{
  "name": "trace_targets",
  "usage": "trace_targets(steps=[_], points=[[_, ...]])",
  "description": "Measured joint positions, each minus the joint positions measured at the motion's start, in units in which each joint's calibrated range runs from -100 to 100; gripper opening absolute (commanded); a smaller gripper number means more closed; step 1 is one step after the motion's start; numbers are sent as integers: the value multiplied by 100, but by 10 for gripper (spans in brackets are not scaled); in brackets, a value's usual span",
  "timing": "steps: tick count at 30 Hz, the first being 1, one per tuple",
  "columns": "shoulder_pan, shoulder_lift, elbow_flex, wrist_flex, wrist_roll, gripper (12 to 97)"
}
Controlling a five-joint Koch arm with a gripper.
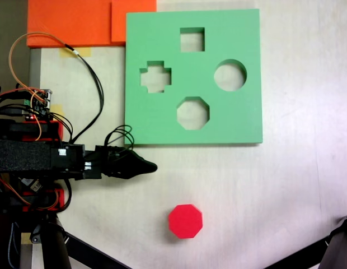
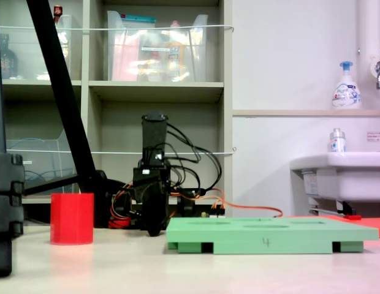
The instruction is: Put the octagonal pillar block into the corresponding hole
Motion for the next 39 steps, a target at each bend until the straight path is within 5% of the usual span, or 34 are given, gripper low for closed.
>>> trace_targets(steps=[32, 39], points=[[0, 0, 0, 0, 20, 497], [-317, 0, -10, -10, 1426, 490]])
